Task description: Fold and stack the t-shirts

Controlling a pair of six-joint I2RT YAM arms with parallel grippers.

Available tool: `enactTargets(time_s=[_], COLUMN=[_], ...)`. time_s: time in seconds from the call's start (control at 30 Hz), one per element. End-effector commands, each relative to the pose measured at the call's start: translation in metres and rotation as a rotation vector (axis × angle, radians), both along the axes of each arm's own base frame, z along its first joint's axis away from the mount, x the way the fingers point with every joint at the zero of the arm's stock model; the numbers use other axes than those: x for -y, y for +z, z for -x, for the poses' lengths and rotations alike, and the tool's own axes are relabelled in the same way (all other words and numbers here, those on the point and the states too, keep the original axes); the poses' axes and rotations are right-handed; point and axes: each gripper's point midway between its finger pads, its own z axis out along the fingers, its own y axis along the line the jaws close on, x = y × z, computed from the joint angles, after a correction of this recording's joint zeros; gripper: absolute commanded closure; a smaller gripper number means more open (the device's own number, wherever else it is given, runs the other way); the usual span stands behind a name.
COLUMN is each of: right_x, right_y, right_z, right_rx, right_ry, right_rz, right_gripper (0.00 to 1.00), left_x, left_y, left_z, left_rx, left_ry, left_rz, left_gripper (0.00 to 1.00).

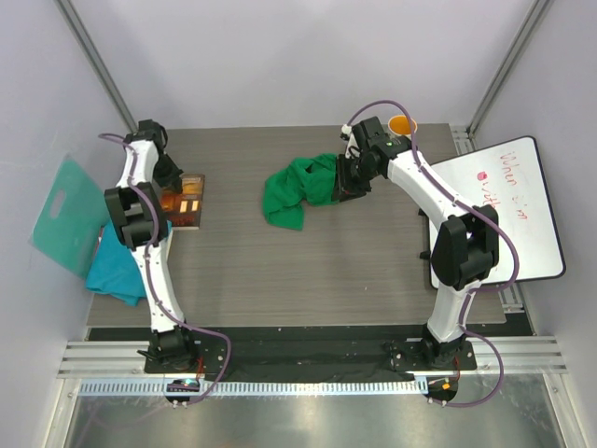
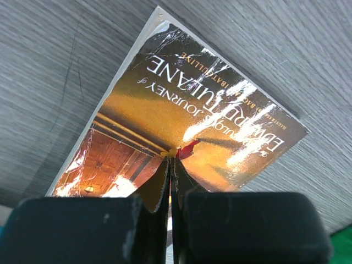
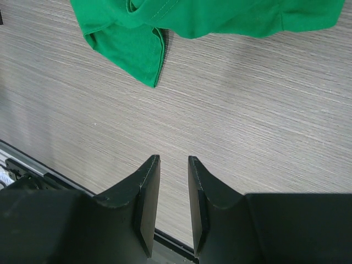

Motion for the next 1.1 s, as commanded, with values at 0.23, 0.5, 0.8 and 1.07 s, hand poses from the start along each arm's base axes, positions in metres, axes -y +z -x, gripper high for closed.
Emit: enactTargets(time_s=[0.23, 0.5, 0.8, 1.07], right_x=[-0.011, -0.014, -0.013, -0.013], right_y=[0.023, 0.024, 0.022, 0.022], right_z=[-0.013, -0.017, -0.015, -0.016], right_rx=[0.047, 0.050, 0.048, 0.046], right_ry=[-0.015, -0.023, -0.031, -0.030], right_rz=[-0.067, -0.084, -0.081, -0.081], right_gripper=[0.67, 0.67, 0.67, 0.67], left_x=[0.093, 0.145, 0.134, 0.070], left_y=[0.017, -0.007, -0.019, -0.023], left_z=[0.016, 0.042, 0.053, 0.053], left_rx=[0.020, -0.037, -0.081, -0.145], left_ry=[-0.189, -0.300, -0.275, -0.103], left_rz=[0.095, 0.076, 0.026, -0.042], left_gripper=[1.00, 1.00, 1.00, 1.00])
